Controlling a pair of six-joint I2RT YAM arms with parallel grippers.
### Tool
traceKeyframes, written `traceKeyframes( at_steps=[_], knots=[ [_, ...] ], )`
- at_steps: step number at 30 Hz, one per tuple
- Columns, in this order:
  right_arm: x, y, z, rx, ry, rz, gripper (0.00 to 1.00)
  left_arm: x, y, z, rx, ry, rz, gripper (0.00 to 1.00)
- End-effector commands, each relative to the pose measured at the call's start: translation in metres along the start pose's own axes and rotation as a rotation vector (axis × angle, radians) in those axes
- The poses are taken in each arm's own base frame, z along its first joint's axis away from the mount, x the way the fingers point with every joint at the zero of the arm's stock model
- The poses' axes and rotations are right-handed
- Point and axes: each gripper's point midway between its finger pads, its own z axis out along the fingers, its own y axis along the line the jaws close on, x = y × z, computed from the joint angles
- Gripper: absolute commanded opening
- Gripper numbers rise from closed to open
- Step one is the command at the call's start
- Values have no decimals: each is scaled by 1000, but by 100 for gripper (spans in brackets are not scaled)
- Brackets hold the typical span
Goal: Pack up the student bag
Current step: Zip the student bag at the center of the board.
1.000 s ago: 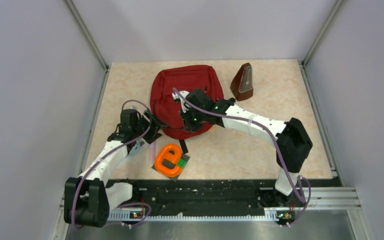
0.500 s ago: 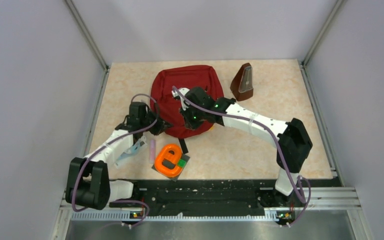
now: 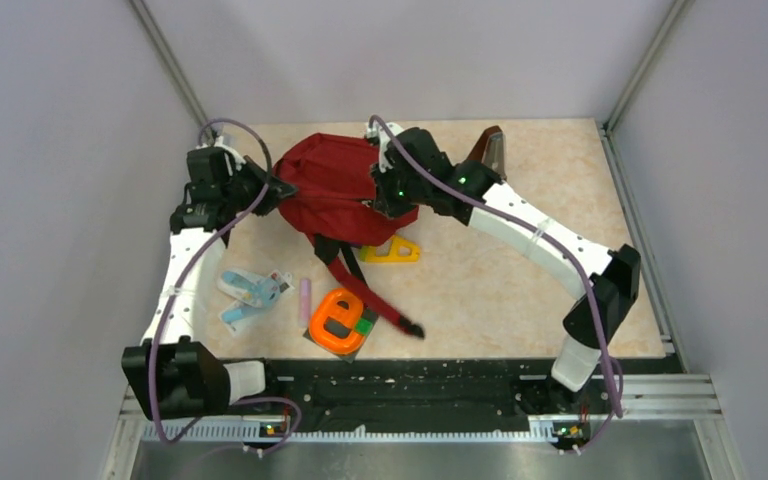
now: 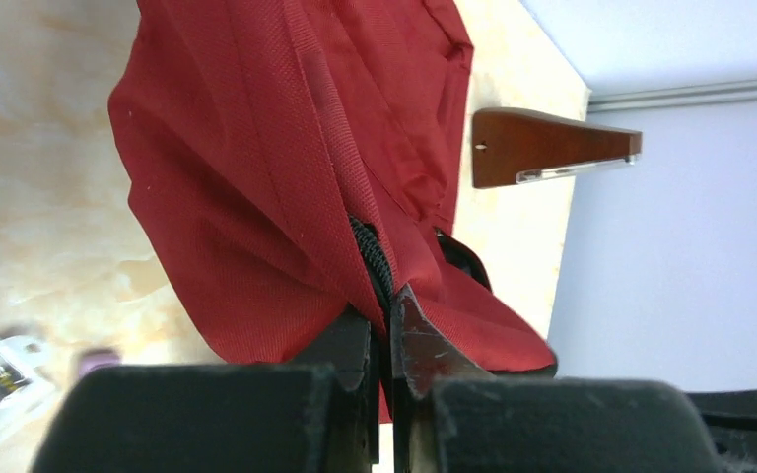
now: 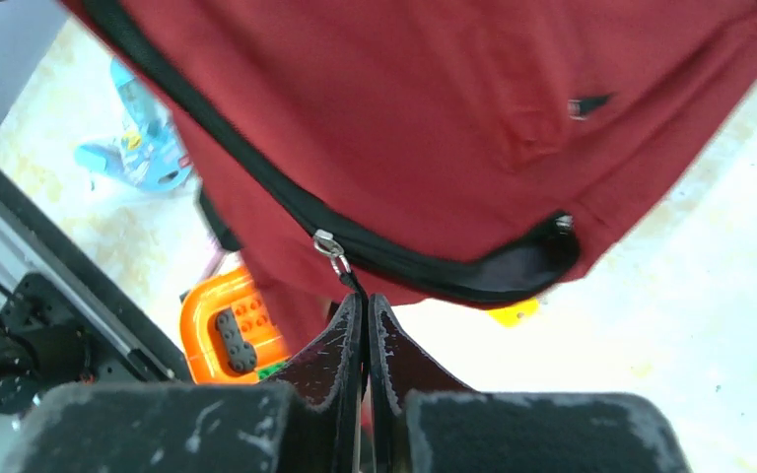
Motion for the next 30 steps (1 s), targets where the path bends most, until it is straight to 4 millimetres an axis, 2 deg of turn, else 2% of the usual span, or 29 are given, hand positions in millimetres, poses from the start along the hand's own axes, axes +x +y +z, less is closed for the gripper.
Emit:
traceKeyframes(
  at_steps=[1,7,10,12,15,17,19,21,25,27,28,30],
  knots=[
    [9,-39,-6,78,22,84,0,-45,14,-15,4,-85,77,0],
    [52,-73,25,151,106,66,0,-80,47,-12,-34,-145,99,0],
    [65,-81,38,150,134,61,0,-97,58,-5,-48,-178,121,0],
    [65,-78,44,121,138,51,0,-106,56,2,-18,-177,151,0],
    [53,-65,46,53,123,44,0,-115,38,13,84,-134,169,0],
    [45,-58,47,16,99,51,0,-119,38,19,90,-117,163,0],
    [40,-51,47,-15,85,64,0,-122,46,20,44,-131,174,11],
    [40,-46,47,-45,80,78,0,-120,60,19,-29,-134,179,33],
    [46,-36,50,-97,84,115,0,-97,93,6,-189,-104,140,70],
    [50,-31,52,-124,84,125,0,-83,104,-5,-253,-100,120,74],
    [51,-28,53,-147,84,128,0,-74,110,-11,-281,-98,107,79],
    [51,-19,55,-193,79,127,0,-55,115,-22,-304,-93,62,81]
  ],
)
